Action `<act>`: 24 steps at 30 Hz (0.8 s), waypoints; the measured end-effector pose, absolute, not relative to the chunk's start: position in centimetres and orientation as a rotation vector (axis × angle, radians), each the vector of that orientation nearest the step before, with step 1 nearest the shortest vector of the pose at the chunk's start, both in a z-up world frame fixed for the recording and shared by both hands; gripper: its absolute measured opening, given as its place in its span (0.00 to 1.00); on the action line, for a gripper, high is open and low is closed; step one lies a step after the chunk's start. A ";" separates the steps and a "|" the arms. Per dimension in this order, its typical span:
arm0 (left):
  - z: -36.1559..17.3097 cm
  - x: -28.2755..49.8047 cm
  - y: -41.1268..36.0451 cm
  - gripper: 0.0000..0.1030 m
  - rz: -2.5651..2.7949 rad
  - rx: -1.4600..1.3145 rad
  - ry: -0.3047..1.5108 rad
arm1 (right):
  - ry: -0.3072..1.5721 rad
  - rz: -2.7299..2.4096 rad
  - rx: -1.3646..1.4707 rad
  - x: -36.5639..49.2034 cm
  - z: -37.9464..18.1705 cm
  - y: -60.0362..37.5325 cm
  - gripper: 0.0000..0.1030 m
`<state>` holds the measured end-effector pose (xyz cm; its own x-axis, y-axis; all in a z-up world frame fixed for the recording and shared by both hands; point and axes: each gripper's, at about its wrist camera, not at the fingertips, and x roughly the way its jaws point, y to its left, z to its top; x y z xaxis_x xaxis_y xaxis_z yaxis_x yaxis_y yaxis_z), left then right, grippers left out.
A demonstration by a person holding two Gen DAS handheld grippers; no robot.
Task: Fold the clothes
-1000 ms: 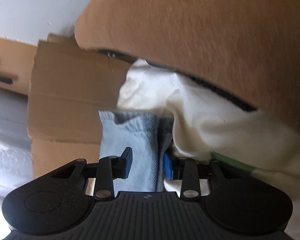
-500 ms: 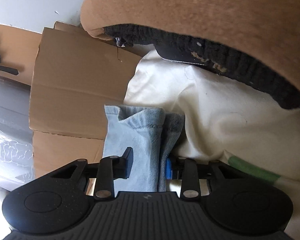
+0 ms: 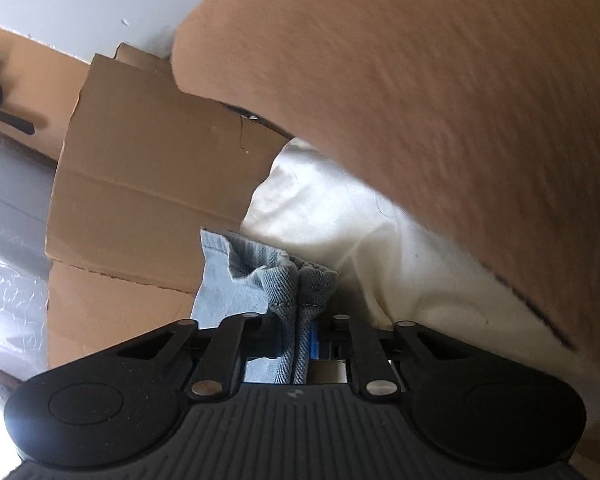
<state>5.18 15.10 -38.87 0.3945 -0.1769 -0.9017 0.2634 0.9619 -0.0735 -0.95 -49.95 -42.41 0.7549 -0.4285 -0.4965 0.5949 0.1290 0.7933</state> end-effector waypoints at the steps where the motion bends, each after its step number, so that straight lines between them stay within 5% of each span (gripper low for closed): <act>1: -38.9 5.2 15.0 0.21 -0.277 0.087 1.132 | 0.169 -0.748 1.228 -0.9 -42.3 -50.1 0.09; 16: -38.8 5.6 14.3 0.21 -0.180 0.050 1.167 | 0.353 -0.785 1.177 2.8 -41.7 -52.4 0.14; 24: -38.1 6.0 14.3 0.16 -0.145 -0.008 1.109 | 0.441 -0.779 1.142 4.6 -39.8 -53.8 0.07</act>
